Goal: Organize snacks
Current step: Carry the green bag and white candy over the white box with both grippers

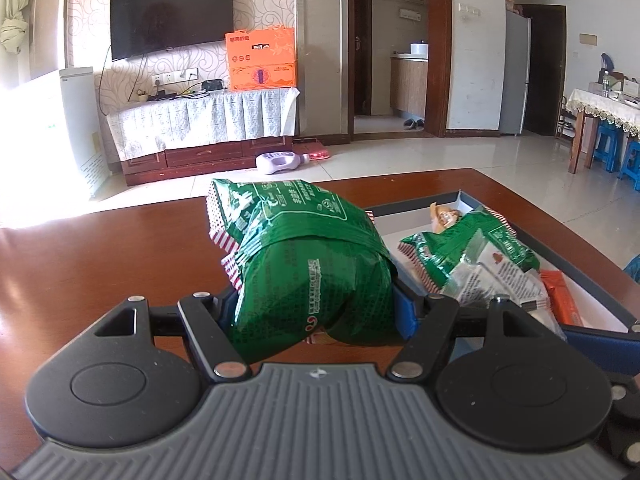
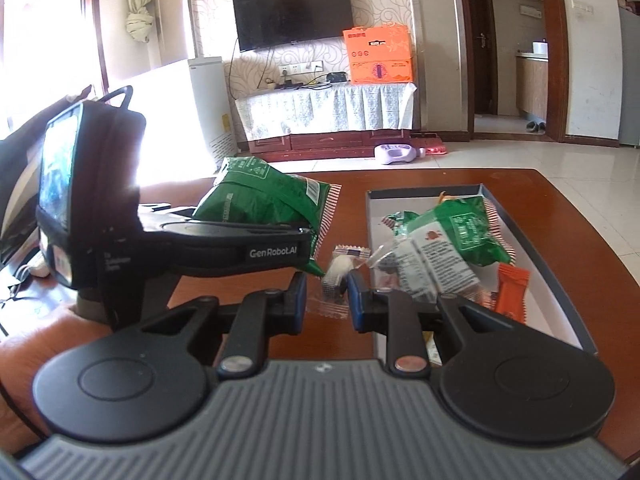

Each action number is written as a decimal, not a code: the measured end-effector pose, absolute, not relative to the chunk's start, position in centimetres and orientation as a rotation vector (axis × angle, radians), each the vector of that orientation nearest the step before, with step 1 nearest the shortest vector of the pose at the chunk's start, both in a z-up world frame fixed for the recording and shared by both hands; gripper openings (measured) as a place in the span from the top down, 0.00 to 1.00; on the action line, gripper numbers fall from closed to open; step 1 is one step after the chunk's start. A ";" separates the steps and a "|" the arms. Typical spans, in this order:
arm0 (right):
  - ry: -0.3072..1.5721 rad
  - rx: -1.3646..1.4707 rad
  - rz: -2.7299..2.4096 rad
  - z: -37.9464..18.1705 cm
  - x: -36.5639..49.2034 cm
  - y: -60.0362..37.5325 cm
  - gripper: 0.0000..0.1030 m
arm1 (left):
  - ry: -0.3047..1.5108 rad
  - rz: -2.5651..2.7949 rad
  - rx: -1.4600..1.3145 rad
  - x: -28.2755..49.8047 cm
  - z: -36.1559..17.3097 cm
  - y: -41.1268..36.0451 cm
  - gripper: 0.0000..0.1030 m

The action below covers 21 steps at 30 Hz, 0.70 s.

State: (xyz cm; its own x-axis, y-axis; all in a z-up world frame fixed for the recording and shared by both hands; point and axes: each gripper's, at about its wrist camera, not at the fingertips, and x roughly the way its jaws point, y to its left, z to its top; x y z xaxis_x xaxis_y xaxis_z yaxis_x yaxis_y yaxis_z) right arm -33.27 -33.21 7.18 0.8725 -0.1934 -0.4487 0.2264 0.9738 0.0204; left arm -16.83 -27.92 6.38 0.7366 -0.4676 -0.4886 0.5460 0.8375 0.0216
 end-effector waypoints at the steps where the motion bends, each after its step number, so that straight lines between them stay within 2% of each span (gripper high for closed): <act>1: 0.458 0.075 -0.221 7.3 -33.4 -33.4 0.76 | 0.488 -0.561 0.168 -16.9 6.4 -28.2 0.27; 21: 0.442 0.096 -0.249 7.3 -34.6 -35.2 0.76 | 0.463 -0.610 0.180 -17.6 6.4 -31.9 0.27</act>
